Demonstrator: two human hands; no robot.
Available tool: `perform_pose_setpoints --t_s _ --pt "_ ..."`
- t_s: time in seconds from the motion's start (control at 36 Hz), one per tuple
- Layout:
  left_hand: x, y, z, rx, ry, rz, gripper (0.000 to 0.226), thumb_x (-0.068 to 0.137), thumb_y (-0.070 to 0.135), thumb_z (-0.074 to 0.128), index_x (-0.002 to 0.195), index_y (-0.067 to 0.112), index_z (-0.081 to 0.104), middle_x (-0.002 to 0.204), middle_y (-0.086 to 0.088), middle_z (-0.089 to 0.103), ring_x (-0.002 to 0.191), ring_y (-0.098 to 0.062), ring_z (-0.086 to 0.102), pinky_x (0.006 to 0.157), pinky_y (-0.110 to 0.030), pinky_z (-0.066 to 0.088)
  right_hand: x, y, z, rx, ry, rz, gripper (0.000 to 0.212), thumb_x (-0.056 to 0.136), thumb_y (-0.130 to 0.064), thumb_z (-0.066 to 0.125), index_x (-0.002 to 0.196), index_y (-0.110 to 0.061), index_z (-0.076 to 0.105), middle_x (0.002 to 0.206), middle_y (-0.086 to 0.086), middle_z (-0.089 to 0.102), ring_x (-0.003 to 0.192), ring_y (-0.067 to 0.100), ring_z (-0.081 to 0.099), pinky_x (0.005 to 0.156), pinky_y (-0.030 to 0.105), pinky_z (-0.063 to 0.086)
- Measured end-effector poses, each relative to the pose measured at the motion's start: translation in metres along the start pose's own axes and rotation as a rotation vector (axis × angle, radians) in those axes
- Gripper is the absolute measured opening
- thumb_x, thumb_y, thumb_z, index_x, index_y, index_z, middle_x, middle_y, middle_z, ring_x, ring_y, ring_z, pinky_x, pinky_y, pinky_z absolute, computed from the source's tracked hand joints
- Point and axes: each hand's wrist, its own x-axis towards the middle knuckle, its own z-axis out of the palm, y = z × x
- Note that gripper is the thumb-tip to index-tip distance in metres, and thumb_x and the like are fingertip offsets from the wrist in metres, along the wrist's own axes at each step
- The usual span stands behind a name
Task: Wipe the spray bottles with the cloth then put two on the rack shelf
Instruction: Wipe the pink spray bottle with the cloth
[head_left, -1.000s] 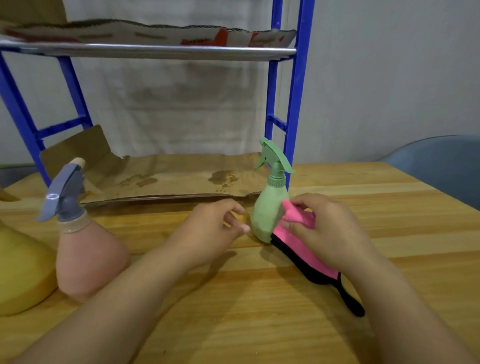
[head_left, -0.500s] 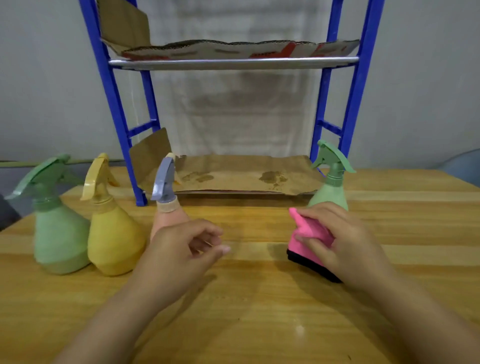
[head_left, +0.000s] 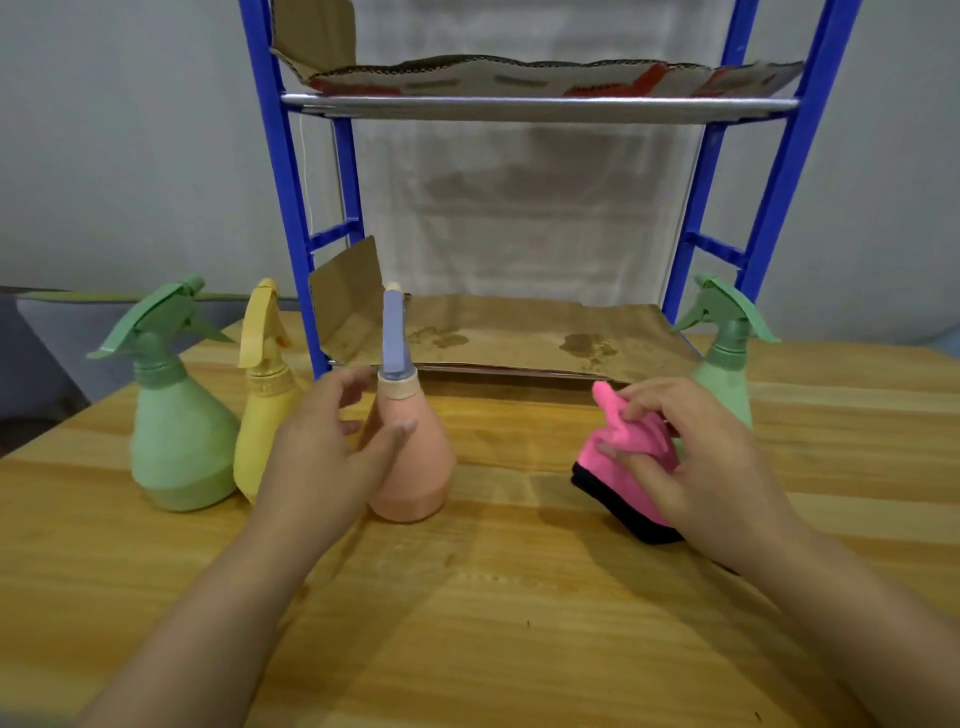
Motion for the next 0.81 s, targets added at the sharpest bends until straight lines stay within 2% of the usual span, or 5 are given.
perform_pose_setpoints --t_s 0.11,0.56,0.64,0.72,0.81 --pt "0.001 0.009 0.006 0.012 -0.096 0.08 0.038 0.08 0.023 0.071 0.108 0.038 0.05 0.094 0.035 0.051 0.087 0.013 0.052 0.072 -0.007 0.038 0.001 0.002 -0.001 0.014 -0.007 0.017 0.023 0.075 -0.011 0.079 0.092 -0.012 0.062 0.099 -0.006 0.059 0.094 0.003 0.054 0.083 0.01 0.043" --pt "0.018 0.047 0.063 0.071 -0.301 0.224 0.039 0.086 0.016 0.061 0.123 0.022 0.056 0.104 0.015 0.049 0.087 -0.001 0.046 0.072 -0.003 0.032 -0.005 0.005 -0.004 0.266 0.086 0.241 0.04 0.082 -0.004 0.072 0.118 -0.022 0.069 0.114 -0.01 0.064 0.111 -0.002 0.055 0.093 0.006 0.037" --pt "0.016 0.047 0.067 0.089 -0.294 0.284 0.024 0.087 0.015 0.059 0.111 0.008 0.059 0.097 0.003 0.06 0.088 -0.014 0.051 0.073 -0.011 0.038 -0.003 0.006 -0.004 0.272 0.131 0.264 0.039 0.085 -0.004 0.069 0.121 -0.018 0.067 0.117 -0.007 0.064 0.112 0.001 0.055 0.094 0.005 0.036" --pt "0.017 0.039 0.072 0.172 -0.304 0.378 0.029 0.086 0.016 0.058 0.116 0.018 0.059 0.103 0.002 0.063 0.096 -0.02 0.055 0.084 -0.039 0.045 0.0 0.005 -0.003 0.252 0.192 0.261 0.038 0.087 -0.008 0.067 0.123 -0.019 0.064 0.117 -0.012 0.061 0.113 -0.003 0.053 0.095 0.004 0.033" --pt "0.016 0.033 0.075 0.255 -0.341 0.446 0.043 0.08 0.024 0.054 0.122 0.025 0.057 0.117 0.009 0.061 0.112 -0.019 0.052 0.098 -0.044 0.038 0.004 0.003 -0.003 0.228 0.238 0.223 0.04 0.087 -0.006 0.066 0.126 -0.016 0.062 0.119 -0.017 0.055 0.113 -0.013 0.048 0.096 0.004 0.032"
